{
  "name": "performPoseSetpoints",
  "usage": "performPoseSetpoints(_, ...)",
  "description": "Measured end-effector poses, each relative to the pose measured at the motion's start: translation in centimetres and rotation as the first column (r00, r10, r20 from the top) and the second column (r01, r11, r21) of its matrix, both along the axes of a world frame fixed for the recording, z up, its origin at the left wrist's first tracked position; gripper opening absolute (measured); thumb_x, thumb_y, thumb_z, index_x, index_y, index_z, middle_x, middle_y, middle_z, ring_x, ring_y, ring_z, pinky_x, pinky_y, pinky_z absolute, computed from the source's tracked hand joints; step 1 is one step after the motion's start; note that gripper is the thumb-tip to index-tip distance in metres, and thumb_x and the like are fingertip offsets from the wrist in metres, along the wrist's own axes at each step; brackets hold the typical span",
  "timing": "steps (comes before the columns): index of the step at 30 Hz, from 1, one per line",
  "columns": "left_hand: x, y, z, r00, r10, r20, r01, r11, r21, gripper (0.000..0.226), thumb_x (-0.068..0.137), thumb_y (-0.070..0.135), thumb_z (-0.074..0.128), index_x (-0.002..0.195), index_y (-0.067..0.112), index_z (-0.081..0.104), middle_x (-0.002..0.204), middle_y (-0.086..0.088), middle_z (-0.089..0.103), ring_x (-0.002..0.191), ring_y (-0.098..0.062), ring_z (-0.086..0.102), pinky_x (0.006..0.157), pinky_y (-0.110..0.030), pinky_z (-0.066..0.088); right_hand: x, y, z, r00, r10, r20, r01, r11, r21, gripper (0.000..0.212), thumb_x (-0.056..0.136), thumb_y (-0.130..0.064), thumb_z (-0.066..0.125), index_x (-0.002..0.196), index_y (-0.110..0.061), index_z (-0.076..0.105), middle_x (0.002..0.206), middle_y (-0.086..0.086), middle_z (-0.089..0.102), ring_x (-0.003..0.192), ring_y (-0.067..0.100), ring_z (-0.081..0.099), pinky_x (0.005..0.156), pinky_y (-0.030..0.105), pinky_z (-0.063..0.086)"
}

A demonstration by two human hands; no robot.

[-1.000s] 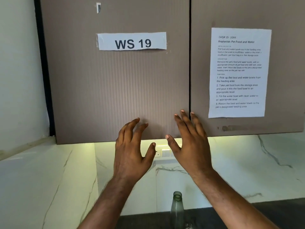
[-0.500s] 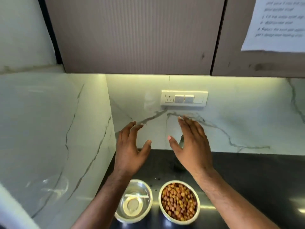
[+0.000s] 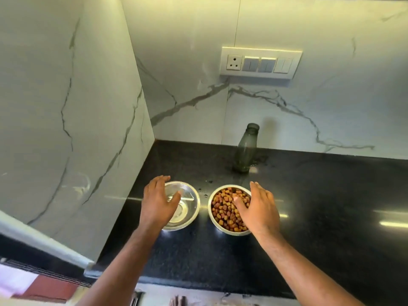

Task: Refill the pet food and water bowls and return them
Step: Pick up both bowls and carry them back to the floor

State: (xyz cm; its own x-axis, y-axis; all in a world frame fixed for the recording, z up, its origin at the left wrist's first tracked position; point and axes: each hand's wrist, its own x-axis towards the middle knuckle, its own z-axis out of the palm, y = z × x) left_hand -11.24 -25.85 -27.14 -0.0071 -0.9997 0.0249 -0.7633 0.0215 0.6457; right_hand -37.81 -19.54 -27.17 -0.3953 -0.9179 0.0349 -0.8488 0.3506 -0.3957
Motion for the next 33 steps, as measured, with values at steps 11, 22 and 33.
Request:
performPoseSetpoints(11, 3.9, -1.6, -3.9, 0.999, 0.03, 0.018, -0.032, 0.989, 0.144, 0.062, 0.094, 0.03, 0.067, 0.148, 0.014, 0.042, 0.149, -0.01, 0.047, 0.14, -0.029, 0.039, 0.114, -0.045, 0.036, -0.2, 0.6, -3.8, 0.946, -0.233, 0.226, 0.213, 0.971, 0.109, 0.057, 0.101, -0.05, 0.056, 0.144, -0.014, 0.051, 0.133, 0.009, 0.066, 0.119, 0.031, 0.065, 0.093, 0.047, 0.057)
performPoseSetpoints(22, 6.7, -2.8, -4.9, 0.959, 0.085, -0.271, 0.019, 0.932, 0.361, 0.031, 0.099, 0.015, 0.053, 0.124, 0.031, 0.063, 0.11, 0.007, 0.07, 0.104, -0.021, 0.068, 0.092, -0.044, 0.058, -0.9, -0.2, -4.6, 0.876, -0.334, 0.347, 0.253, 0.933, 0.257, 0.037, 0.103, -0.013, 0.054, 0.139, -0.021, 0.057, 0.123, 0.007, 0.069, 0.107, 0.026, 0.069, 0.084, 0.042, 0.063)
performPoseSetpoints(33, 7.2, -4.1, -5.0, 0.816, 0.208, -0.539, 0.145, 0.829, 0.54, 0.03, 0.101, 0.007, 0.054, 0.123, 0.028, 0.06, 0.111, -0.003, 0.07, 0.098, -0.023, 0.071, 0.066, -0.04, 0.063, 0.5, 0.3, -5.4, 0.573, -0.407, 0.711, 0.342, 0.907, 0.244, 0.045, 0.104, -0.004, 0.052, 0.141, -0.028, 0.047, 0.123, -0.001, 0.056, 0.114, 0.026, 0.062, 0.066, 0.041, 0.065)
